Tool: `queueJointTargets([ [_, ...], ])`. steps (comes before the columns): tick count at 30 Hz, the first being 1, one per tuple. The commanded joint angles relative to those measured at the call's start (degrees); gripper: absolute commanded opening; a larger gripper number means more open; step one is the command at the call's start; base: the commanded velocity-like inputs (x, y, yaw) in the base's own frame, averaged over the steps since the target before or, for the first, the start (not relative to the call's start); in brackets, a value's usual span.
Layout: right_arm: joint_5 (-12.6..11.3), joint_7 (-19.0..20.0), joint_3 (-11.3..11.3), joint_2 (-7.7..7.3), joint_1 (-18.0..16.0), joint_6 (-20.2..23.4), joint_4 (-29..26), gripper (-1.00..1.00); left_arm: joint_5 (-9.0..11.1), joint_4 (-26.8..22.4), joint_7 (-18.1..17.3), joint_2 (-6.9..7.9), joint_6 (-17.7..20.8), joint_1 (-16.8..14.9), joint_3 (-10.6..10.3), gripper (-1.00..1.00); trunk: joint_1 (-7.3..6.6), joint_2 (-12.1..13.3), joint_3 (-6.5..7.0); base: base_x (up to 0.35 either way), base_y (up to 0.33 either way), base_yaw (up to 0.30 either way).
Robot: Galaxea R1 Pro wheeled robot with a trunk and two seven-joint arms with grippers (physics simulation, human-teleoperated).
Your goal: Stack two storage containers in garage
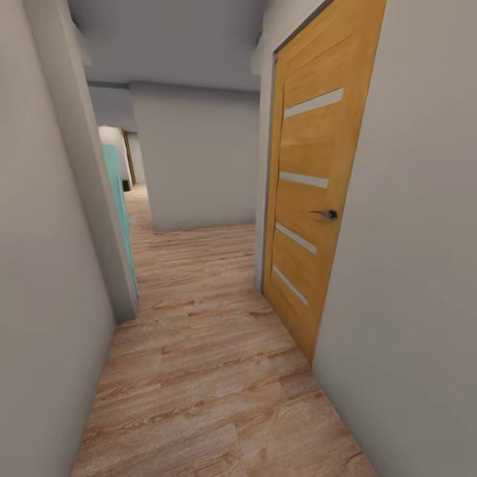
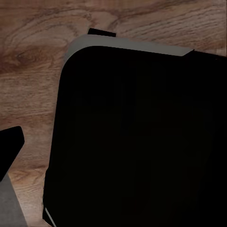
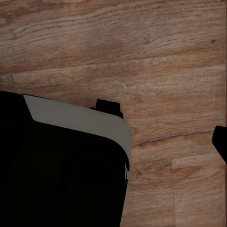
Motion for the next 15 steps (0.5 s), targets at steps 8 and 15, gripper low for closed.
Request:
queueJointTargets([
  [8,0.0,-0.2,0.3,0.01,-0.1,-0.2,0.1,1.0,0.4,0.0,0.0,-0.01,0.0,0.0,0.0,1.0,0.03,0.0,-0.05,0.321,0.0,0.28],
  [15,-0.7,-0.1,-0.2,0.09,-0.1,-0.4,0.1,1.0,0.4,0.0,0.0,0.06,0.0,0.0,0.0,1.0,0.03,0.0,-0.05,0.321,0.0,0.28],
])
